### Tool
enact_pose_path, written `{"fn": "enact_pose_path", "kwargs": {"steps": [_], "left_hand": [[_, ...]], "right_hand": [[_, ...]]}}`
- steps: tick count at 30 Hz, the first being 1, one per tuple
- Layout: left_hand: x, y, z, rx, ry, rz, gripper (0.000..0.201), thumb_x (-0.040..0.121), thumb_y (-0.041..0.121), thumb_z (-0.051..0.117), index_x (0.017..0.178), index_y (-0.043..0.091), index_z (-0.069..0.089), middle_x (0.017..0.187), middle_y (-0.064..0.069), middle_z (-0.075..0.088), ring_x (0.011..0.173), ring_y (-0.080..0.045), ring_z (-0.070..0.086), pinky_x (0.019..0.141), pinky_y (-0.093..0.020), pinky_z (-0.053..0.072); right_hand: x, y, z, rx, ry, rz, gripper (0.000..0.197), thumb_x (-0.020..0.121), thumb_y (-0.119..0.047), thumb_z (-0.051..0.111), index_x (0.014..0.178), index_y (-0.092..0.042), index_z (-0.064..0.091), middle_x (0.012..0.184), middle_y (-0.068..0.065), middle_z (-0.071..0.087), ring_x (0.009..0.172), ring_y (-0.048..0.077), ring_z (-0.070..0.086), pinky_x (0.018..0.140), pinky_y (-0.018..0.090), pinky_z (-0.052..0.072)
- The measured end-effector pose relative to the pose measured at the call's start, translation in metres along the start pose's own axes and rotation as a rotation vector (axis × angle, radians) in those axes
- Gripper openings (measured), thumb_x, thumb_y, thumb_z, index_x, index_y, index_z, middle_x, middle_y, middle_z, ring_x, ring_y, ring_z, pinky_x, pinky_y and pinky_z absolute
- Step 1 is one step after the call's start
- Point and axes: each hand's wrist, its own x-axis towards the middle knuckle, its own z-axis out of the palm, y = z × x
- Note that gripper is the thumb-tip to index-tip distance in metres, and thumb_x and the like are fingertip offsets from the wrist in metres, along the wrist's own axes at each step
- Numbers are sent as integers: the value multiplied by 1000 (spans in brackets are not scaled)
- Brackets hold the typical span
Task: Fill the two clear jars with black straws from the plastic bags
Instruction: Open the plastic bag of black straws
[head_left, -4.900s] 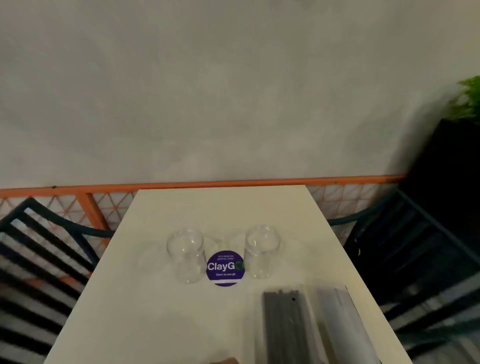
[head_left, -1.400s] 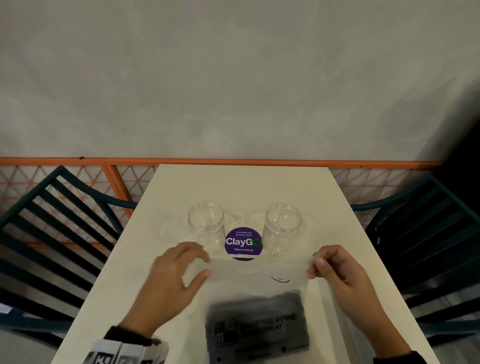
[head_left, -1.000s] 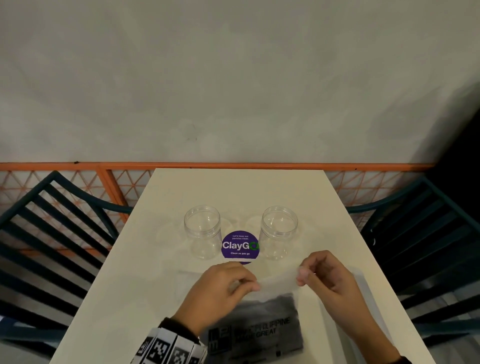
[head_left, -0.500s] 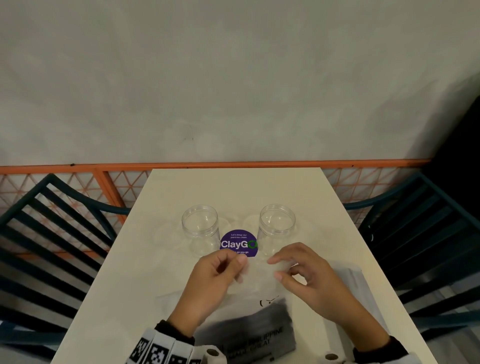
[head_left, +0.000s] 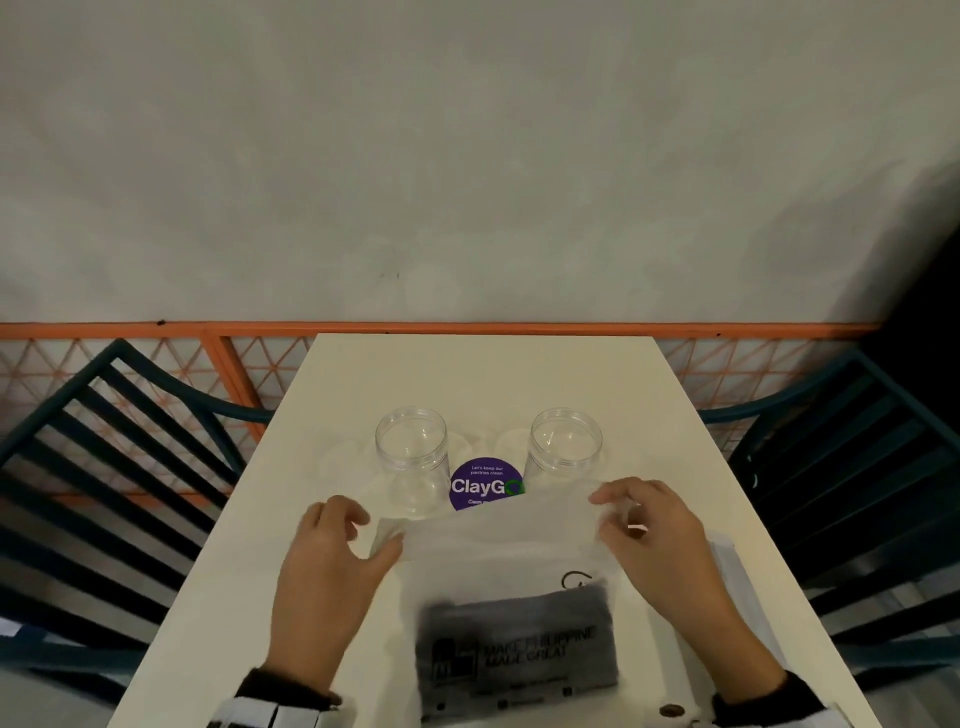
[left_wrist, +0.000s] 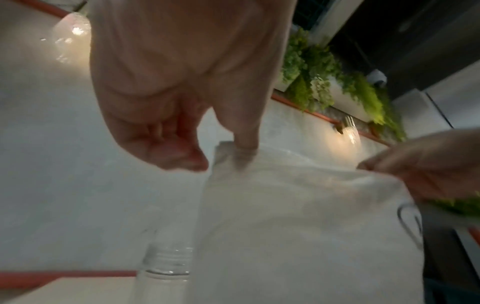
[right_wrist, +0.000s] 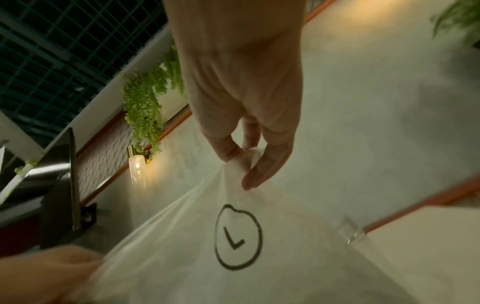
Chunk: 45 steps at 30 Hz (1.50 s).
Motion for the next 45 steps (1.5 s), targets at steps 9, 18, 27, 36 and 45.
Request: {"fn": "enact_pose_path", "kwargs": {"steps": [9,18,27,36,45], "left_hand": [[4,16,7,-1189,-583,-584,19,83,3,52,83,3,71,78,-9,70,72,-17,67,68,-27,58],[-3,13,9,-1461,-634,-755,21,71,15,55,84,3,67,74,-13,73,57,-21,69,49,-27,57],[-8,-1,18,-523,-369,-424,43,69,8,75,97,17,44,99,-12,52,77,-23,56,67,-32,49],[-7,-11,21,-349,-189,-242,18,83,27,65,74,12,68,74,-8,70,75,-26,65,67,-29,51],[0,-5,14,-1492,-643,-744,30,72,22,70,91,-1,70,96,-19,73,82,-28,71,67,-37,61]], "right_hand": [[5,-6,24,874,-375,525,19,86,7,49,96,-4,61,79,11,72,76,25,68,63,31,58],[24,29,18,1385,-259,822,67,11,15,76,70,-7,51,59,4,55,47,20,56,48,30,50],[8,29,20,-65,-10,131,26,80,1,60,77,-22,48,75,1,57,63,16,51,52,13,39],[4,20,12,565,-339,346,14,83,-5,63,92,-2,72,91,16,75,85,27,69,71,28,58],[14,29,22,1138,-349,762,19,83,12,45,91,-4,53,82,20,68,63,27,70,55,34,60]]}}
